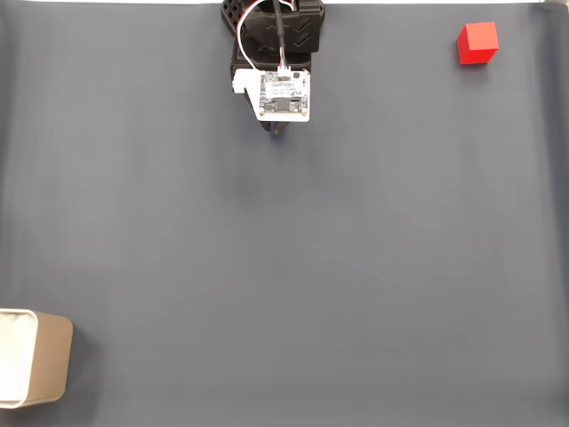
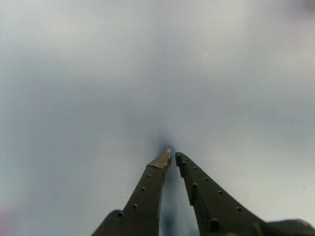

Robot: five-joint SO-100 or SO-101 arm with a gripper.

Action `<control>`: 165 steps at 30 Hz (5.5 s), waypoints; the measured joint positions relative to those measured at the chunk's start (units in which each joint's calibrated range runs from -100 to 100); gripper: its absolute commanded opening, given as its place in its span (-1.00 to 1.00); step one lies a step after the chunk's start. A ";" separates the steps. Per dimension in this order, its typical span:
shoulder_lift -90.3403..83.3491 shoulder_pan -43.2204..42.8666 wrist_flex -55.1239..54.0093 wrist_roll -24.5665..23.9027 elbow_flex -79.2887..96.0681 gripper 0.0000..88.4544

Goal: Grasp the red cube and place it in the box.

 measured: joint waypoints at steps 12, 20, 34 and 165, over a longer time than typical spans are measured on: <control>0.00 0.00 0.16 0.00 0.00 -1.00; 0.00 0.00 0.16 0.00 0.00 -1.00; 0.00 0.00 0.16 0.00 0.00 -1.00; 50.37 -57.42 -4.46 5.37 -62.84 -0.95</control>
